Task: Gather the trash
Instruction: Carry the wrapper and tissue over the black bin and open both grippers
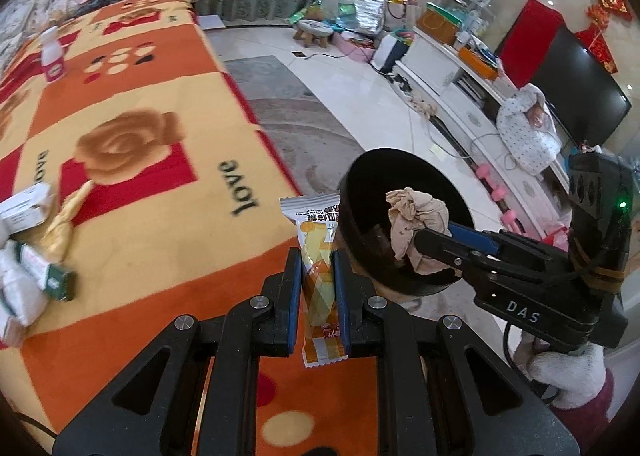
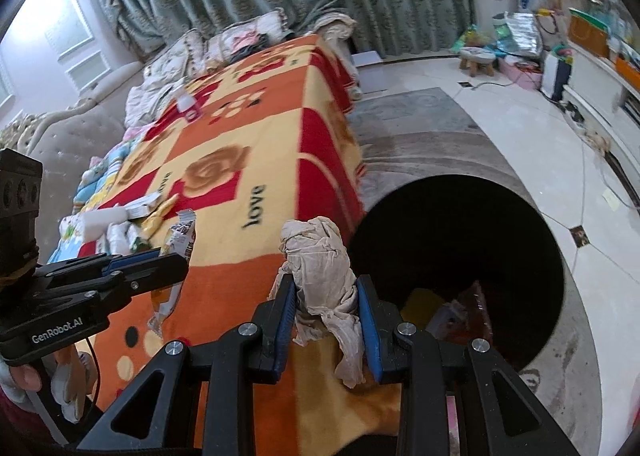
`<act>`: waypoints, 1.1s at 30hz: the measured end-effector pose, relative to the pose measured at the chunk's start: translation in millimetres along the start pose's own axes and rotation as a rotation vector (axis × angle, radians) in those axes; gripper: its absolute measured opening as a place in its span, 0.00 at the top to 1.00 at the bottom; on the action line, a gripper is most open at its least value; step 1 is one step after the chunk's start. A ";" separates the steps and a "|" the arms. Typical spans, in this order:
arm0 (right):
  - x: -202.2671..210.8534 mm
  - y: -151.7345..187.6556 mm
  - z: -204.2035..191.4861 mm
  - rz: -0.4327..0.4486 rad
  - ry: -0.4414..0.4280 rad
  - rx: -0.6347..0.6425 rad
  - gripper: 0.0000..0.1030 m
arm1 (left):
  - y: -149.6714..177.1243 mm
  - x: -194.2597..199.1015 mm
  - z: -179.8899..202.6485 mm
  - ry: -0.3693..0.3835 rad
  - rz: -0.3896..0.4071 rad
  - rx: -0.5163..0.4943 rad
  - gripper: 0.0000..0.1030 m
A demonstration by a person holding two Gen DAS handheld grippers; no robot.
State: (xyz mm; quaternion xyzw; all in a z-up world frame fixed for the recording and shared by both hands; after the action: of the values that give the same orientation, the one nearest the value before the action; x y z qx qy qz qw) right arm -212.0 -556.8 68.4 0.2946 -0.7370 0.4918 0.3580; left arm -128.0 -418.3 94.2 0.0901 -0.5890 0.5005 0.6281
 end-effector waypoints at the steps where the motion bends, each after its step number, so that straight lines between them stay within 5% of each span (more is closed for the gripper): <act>1: 0.6 -0.1 4.6 0.001 0.005 -0.008 0.72 | -2.6 -2.5 3.1 0.009 -0.002 -0.002 0.87; 18: 6.5 0.2 75.3 -0.003 0.106 -0.148 0.68 | -40.9 -44.7 46.6 0.174 -0.017 -0.002 0.85; 20: 7.1 0.0 81.6 -0.002 0.121 -0.174 0.58 | -43.0 -46.2 48.6 0.179 -0.014 0.000 0.70; 23: 8.7 0.2 86.8 0.004 0.114 -0.199 0.58 | -42.4 -45.1 45.5 0.200 -0.007 0.014 0.53; 33: 0.5 2.8 71.7 -0.020 0.107 -0.176 0.57 | -30.6 -29.8 21.7 0.080 0.008 0.042 0.53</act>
State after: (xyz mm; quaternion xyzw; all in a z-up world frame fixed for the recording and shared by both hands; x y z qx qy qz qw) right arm -231.6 -623.0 48.7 0.2427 -0.7543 0.4364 0.4262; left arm -113.9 -464.0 90.3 0.0808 -0.5530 0.5186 0.6471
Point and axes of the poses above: each gripper's, at about its wrist camera, not at the fingertips, and x roughly against the way its jaws point, z to its right, y to its underside, the point moved 1 cm from there along -x, roughly the way its jaws point, and after that the axes turned 4 degrees about -z, right-handed, at the moved point
